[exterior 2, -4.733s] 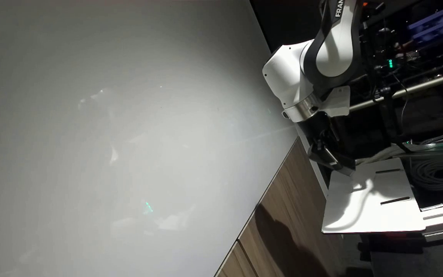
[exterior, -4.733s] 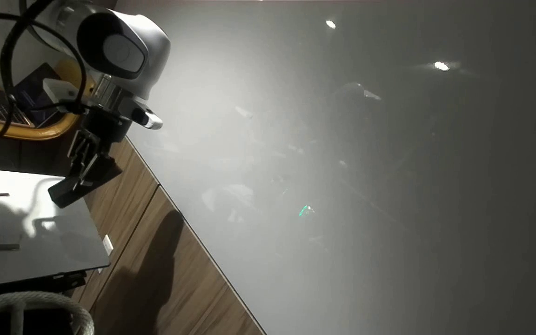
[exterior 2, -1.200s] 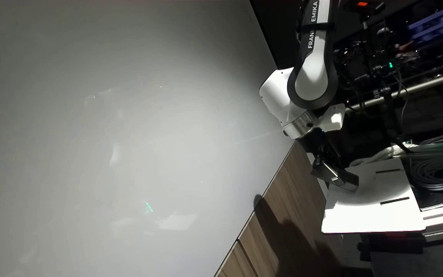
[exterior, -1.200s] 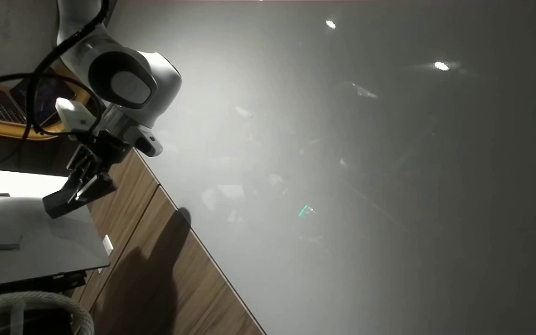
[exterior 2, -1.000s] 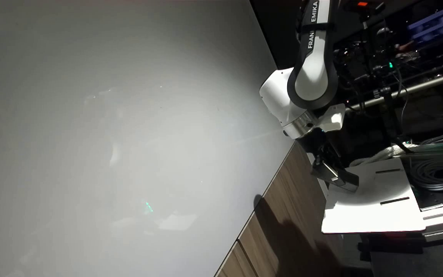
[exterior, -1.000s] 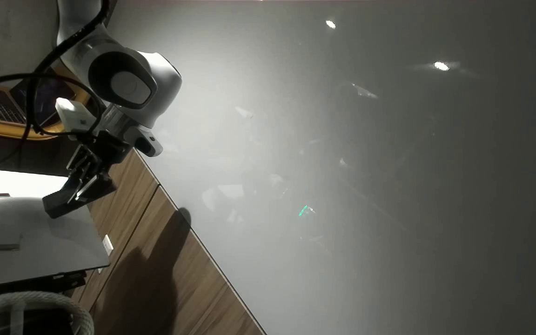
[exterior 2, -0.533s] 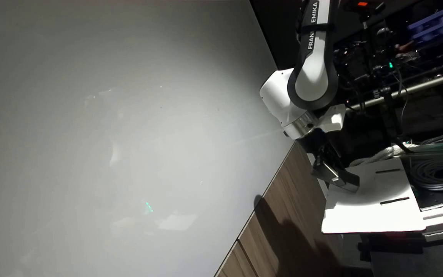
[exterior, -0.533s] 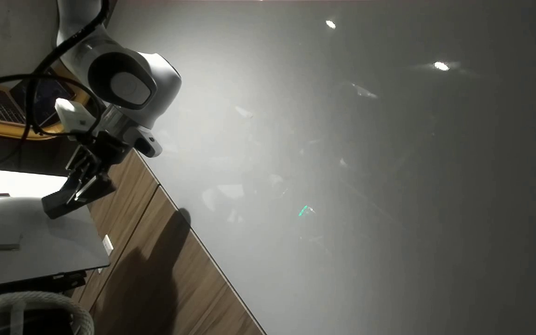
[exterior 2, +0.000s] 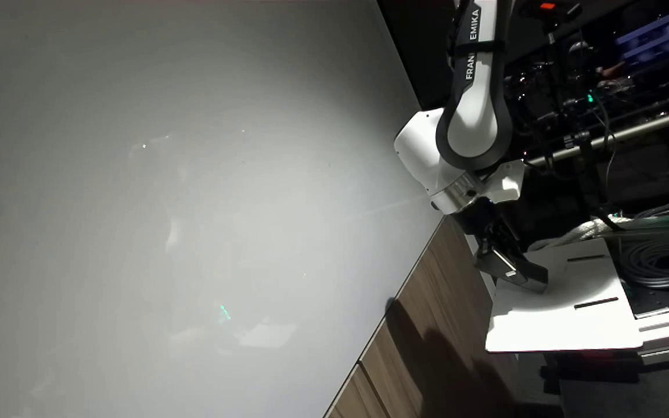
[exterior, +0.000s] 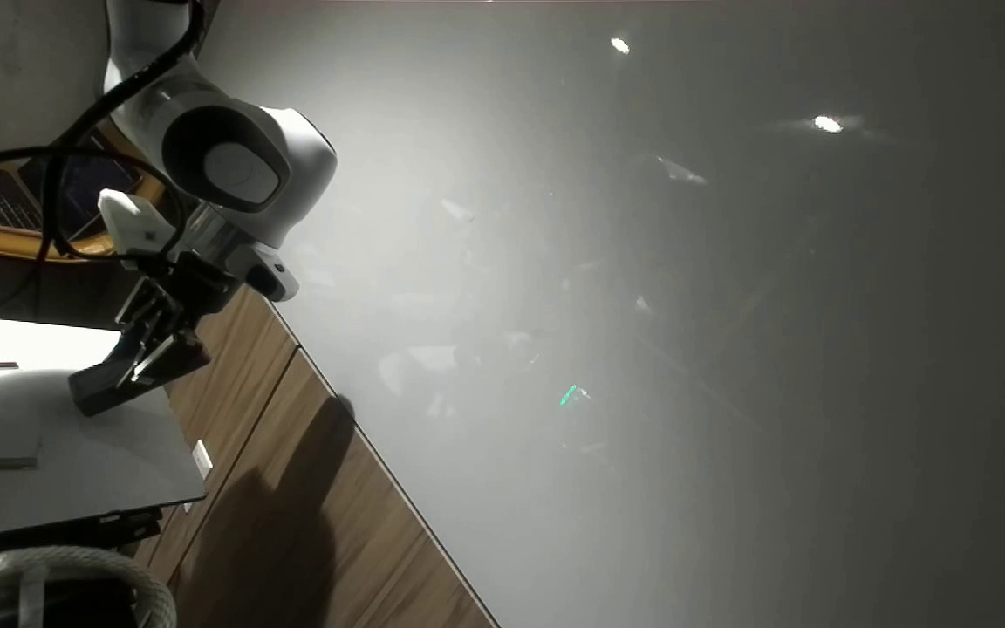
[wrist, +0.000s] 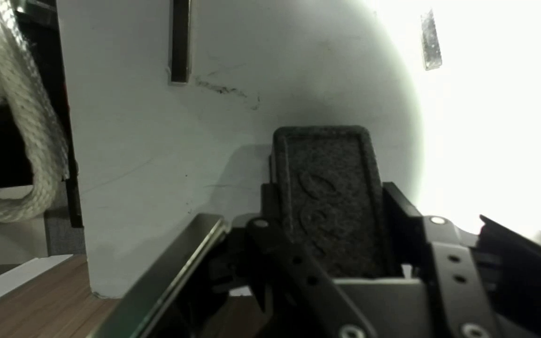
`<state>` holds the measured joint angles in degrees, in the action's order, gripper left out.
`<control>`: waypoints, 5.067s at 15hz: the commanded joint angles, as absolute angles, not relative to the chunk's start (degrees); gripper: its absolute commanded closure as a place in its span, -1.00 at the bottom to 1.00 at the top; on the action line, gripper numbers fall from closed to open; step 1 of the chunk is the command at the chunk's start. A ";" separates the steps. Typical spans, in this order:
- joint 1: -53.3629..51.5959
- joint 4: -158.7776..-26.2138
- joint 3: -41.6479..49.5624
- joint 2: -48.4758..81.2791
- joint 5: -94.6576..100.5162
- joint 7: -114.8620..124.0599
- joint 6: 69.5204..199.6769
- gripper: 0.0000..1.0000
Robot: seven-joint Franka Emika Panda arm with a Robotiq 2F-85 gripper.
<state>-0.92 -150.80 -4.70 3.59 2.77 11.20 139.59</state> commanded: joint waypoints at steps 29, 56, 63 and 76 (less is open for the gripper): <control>-1.83 -150.77 -3.31 5.54 5.63 11.77 146.24 -1.00; -1.64 -154.83 0.10 5.85 15.36 14.99 152.05 -1.00; -1.65 -155.71 0.80 5.35 16.06 15.02 152.43 -1.00; -1.58 -159.52 -2.19 -13.56 13.07 13.49 146.81 -1.00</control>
